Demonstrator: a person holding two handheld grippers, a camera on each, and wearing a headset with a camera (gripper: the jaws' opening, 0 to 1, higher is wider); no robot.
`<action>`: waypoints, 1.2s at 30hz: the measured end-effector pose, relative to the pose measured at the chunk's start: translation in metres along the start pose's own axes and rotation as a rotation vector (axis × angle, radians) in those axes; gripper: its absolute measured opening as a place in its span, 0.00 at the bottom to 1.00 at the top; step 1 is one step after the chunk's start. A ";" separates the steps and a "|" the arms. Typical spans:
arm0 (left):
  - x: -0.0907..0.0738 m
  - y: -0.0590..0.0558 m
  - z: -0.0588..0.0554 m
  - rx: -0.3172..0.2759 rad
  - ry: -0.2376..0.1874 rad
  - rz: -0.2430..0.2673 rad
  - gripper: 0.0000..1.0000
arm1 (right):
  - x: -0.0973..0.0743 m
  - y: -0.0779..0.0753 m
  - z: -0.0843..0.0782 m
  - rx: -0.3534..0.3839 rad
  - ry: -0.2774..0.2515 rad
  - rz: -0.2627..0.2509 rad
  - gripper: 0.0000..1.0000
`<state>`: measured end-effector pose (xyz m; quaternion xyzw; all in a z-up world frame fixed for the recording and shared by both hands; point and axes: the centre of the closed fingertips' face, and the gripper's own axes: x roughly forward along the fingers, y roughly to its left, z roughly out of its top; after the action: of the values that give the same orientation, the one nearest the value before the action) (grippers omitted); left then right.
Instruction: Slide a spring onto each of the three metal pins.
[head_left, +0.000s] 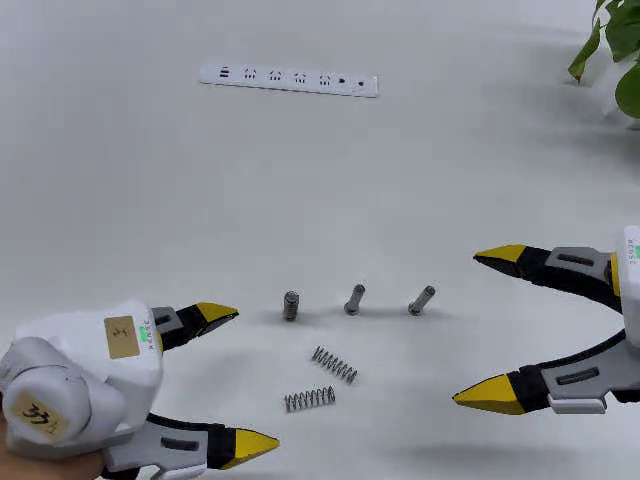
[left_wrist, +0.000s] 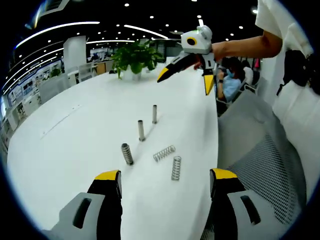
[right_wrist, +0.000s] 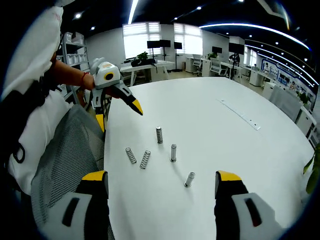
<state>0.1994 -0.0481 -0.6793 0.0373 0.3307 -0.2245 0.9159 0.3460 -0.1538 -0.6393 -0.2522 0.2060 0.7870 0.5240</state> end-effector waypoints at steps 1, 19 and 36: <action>0.001 -0.001 -0.004 0.000 0.028 -0.006 0.70 | -0.001 0.000 -0.003 0.009 -0.004 -0.004 0.89; 0.049 -0.018 -0.033 0.094 0.269 -0.088 0.28 | -0.016 0.008 -0.031 0.088 -0.040 -0.066 0.88; 0.066 -0.019 -0.044 0.142 0.345 -0.105 0.16 | -0.022 0.010 -0.037 0.114 -0.054 -0.093 0.88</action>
<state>0.2103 -0.0811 -0.7534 0.1224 0.4677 -0.2852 0.8276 0.3508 -0.1949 -0.6545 -0.2099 0.2242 0.7555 0.5787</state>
